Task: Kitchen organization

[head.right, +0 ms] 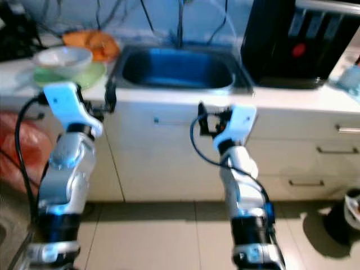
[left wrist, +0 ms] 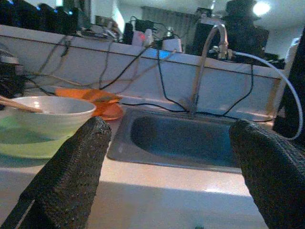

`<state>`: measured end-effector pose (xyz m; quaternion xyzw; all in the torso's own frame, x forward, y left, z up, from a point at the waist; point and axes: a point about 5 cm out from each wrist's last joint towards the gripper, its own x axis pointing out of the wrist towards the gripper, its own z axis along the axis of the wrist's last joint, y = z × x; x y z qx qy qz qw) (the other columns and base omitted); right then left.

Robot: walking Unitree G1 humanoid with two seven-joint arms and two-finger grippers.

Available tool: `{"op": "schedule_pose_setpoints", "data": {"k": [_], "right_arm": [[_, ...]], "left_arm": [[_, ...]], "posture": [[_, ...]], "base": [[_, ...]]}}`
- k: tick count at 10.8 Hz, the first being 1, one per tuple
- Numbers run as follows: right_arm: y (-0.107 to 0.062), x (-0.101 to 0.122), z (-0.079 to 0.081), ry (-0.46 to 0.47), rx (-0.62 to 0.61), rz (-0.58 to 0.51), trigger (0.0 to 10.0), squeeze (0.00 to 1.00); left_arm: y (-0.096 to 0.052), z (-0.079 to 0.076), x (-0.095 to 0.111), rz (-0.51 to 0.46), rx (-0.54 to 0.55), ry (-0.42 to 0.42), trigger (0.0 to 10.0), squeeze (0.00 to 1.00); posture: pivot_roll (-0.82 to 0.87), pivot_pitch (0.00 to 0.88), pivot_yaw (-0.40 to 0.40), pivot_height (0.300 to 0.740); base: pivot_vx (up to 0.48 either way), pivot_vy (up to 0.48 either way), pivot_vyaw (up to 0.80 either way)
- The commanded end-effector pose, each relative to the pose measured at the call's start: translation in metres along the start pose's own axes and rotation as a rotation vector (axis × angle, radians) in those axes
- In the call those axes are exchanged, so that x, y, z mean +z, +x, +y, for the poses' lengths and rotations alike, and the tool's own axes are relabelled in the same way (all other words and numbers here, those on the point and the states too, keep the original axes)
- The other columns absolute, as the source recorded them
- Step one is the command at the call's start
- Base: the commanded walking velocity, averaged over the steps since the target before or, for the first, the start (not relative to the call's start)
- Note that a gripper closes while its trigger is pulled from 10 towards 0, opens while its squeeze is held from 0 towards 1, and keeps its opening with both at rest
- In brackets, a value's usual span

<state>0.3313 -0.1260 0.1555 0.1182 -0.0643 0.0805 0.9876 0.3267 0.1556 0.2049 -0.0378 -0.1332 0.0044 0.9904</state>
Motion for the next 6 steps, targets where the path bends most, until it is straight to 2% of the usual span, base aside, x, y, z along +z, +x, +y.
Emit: {"op": "schedule_pose_setpoints", "data": {"k": [1, 6], "right_arm": [[0.0025, 0.0004, 0.0087, 0.004, 0.029, 0.003, 10.0, 0.0], [0.0017, 0.0002, 0.0098, 0.006, 0.038, 0.0, 10.0, 0.0]], "left_arm": [[-0.0007, 0.0064, -0.0015, 0.013, 0.017, 0.003, 10.0, 0.0], [-0.0018, 0.0058, -0.0034, 0.025, 0.013, -0.002, 10.0, 0.0]], "posture": [[0.04, 0.0, -0.066, 0.74], [0.04, 0.0, -0.065, 0.74]], "base": [[0.319, 0.36, 0.0], [0.291, 0.382, 0.0]]}}
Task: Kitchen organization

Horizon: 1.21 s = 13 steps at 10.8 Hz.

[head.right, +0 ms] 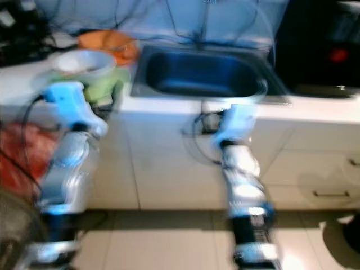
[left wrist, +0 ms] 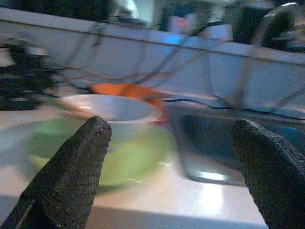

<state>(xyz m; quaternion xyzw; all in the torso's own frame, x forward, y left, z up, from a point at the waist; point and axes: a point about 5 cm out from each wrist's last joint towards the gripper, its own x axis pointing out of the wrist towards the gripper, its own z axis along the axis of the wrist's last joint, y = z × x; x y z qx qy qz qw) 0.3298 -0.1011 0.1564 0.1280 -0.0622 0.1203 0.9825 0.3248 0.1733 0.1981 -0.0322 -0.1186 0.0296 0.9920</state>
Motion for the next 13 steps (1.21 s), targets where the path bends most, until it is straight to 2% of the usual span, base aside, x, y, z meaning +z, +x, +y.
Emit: {"op": "schedule_pose_setpoints", "data": {"k": [1, 3, 6, 13], "right_arm": [[-0.0023, 0.0051, -0.0148, -0.017, -0.042, -0.01, 10.0, 0.0], [-0.003, 0.0049, -0.0154, -0.013, -0.049, -0.01, 10.0, 0.0], [-0.0037, 0.0047, -0.0156, -0.01, -0.055, -0.01, 10.0, 0.0], [-0.0044, 0.0041, -0.0169, -0.009, -0.067, -0.01, 10.0, 0.0]], "left_arm": [[0.0007, -0.0129, 0.0013, -0.001, -0.037, -0.022, 10.0, 0.0], [0.0, -0.014, -0.0001, 0.009, -0.039, -0.025, 10.0, 0.0], [-0.0019, -0.0202, -0.0011, 0.002, -0.078, -0.013, 10.0, 0.0], [-0.002, -0.0218, -0.0028, 0.005, -0.082, -0.018, 10.0, 0.0]], "posture": [[0.04, 0.0, -0.064, 0.74], [0.04, 0.0, -0.063, 0.74], [0.04, 0.0, -0.064, 0.74], [0.04, 0.0, -0.065, 0.74]], "base": [[0.277, 0.39, 0.0], [0.262, 0.401, 0.0], [0.0, 0.0, 0.0], [0.0, 0.0, 0.0]]}}
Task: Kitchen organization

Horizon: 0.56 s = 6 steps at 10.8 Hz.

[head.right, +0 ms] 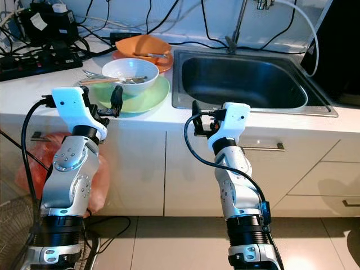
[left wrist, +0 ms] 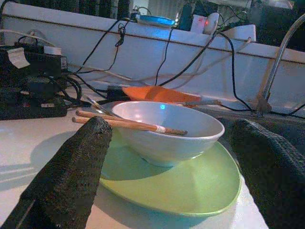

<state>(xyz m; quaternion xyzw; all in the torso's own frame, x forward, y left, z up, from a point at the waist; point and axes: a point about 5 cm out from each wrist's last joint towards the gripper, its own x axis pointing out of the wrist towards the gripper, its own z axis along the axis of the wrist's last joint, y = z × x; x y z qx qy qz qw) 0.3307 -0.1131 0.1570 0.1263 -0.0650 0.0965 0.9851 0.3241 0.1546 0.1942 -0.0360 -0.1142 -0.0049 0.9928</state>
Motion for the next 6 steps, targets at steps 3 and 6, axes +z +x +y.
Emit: {"op": "schedule_pose_setpoints", "data": {"k": [3, 6], "right_arm": [[-0.002, 0.002, -0.007, -0.008, -0.02, -0.002, 10.0, 0.0], [-0.002, 0.01, -0.003, -0.073, 0.137, -0.008, 10.0, 0.0]], "left_arm": [[0.001, 0.012, -0.01, 0.019, 0.076, -0.064, 10.0, 0.0], [0.009, 0.019, -0.011, 0.024, 0.122, -0.115, 10.0, 0.0]], "posture": [[0.03, 0.0, -0.069, 0.74], [0.02, 0.0, -0.072, 0.74]], "base": [[0.0, 0.0, 0.0], [0.0, 0.0, 0.0]]}}
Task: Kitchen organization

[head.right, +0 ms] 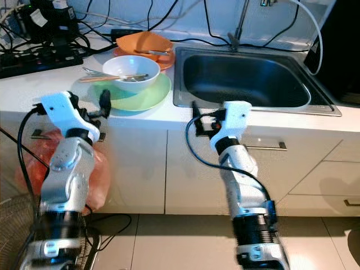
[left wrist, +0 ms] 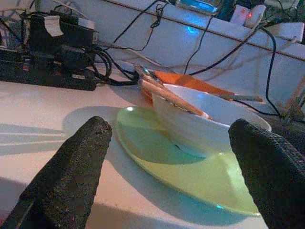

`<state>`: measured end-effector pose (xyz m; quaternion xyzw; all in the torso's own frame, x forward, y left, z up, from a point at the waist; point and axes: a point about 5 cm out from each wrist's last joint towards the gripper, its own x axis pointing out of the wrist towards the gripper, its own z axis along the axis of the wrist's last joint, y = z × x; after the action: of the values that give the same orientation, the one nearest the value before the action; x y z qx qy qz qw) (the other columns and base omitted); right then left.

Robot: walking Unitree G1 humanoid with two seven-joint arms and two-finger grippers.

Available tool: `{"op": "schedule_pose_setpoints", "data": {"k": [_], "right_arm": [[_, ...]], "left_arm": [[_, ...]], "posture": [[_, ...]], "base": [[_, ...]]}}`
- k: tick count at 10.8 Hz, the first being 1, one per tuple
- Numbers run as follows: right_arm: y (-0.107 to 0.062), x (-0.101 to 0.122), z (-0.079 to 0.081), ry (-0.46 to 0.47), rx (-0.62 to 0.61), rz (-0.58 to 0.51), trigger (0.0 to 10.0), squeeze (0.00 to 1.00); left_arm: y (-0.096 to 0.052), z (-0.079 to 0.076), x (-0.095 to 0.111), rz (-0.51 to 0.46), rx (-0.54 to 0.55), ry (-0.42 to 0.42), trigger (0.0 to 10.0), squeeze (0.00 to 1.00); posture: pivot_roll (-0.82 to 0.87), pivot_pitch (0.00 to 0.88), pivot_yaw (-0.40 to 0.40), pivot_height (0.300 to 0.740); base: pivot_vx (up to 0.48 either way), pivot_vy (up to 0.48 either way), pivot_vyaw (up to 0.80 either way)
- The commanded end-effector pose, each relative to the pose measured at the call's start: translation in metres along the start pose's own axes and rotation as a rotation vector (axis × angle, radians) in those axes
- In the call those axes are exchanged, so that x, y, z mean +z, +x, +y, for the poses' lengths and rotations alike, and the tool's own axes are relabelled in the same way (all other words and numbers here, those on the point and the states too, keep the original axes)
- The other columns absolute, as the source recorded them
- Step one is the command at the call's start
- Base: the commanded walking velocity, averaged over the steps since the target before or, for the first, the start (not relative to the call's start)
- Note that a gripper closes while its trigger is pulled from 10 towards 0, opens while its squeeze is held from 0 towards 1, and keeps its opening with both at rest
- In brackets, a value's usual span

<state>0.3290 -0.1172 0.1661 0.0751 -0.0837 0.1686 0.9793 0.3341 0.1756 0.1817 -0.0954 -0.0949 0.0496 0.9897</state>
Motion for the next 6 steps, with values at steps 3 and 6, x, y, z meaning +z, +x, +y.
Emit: {"op": "schedule_pose_setpoints", "data": {"k": [3, 6], "right_arm": [[-0.001, 0.009, -0.004, -0.044, 0.017, -0.019, 10.0, 0.0], [-0.005, 0.017, 0.007, -0.12, 0.187, 0.0, 10.0, 0.0]], "left_arm": [[0.005, -0.004, 0.003, -0.018, 0.002, -0.032, 10.0, 0.0], [0.019, -0.004, 0.002, -0.012, 0.017, -0.158, 10.0, 0.0]], "posture": [[0.02, 0.0, -0.076, 0.74], [-0.02, 0.01, -0.071, 0.74]], "base": [[0.0, 0.0, 0.0], [0.0, 0.0, 0.0]]}}
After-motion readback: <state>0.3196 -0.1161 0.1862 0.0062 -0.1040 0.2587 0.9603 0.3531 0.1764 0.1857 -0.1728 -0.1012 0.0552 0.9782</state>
